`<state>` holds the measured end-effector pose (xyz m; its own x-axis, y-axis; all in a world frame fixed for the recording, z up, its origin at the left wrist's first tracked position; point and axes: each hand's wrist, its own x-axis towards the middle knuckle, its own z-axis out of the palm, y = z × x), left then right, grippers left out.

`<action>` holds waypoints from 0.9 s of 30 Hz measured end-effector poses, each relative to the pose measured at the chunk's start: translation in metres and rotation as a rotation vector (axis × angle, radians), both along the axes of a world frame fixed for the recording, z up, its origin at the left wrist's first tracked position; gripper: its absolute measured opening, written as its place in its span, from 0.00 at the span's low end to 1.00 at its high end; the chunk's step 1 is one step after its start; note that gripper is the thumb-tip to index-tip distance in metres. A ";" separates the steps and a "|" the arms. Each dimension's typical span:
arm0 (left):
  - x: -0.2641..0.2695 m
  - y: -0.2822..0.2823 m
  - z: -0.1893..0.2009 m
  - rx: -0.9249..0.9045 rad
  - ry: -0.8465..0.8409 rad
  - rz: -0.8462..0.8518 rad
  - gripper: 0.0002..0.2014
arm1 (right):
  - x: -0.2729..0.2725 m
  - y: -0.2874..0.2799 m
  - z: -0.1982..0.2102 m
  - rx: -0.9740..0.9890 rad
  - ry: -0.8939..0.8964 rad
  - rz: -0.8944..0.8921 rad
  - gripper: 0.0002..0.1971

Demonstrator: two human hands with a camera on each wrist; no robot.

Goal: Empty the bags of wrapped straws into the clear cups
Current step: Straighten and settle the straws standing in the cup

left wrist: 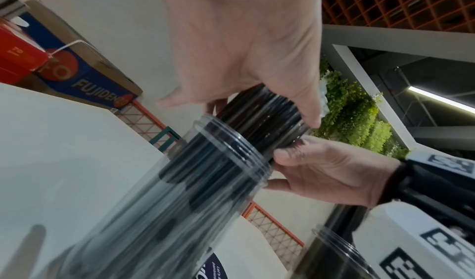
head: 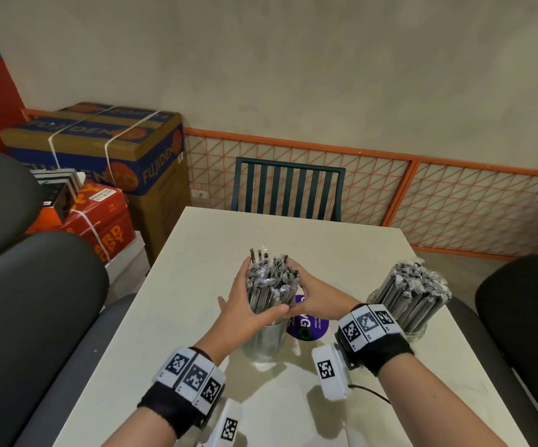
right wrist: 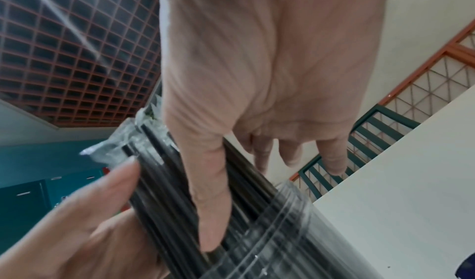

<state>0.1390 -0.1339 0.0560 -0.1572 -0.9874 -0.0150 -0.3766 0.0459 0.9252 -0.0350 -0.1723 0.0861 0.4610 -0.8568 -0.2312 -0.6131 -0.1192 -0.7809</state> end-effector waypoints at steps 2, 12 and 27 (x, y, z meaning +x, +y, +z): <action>-0.007 -0.004 0.003 0.005 0.044 -0.015 0.54 | 0.006 -0.002 0.004 -0.008 -0.040 0.026 0.54; -0.002 -0.027 0.026 -0.158 0.092 0.063 0.24 | 0.016 -0.005 0.023 -0.053 -0.138 0.043 0.45; 0.008 -0.030 0.007 -0.024 0.107 -0.084 0.34 | 0.013 0.020 -0.010 -0.137 -0.104 -0.140 0.38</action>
<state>0.1466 -0.1643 0.0632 -0.2390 -0.9706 0.0296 -0.2699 0.0957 0.9581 -0.0219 -0.1521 0.0763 0.3508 -0.9341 -0.0658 -0.5483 -0.1480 -0.8231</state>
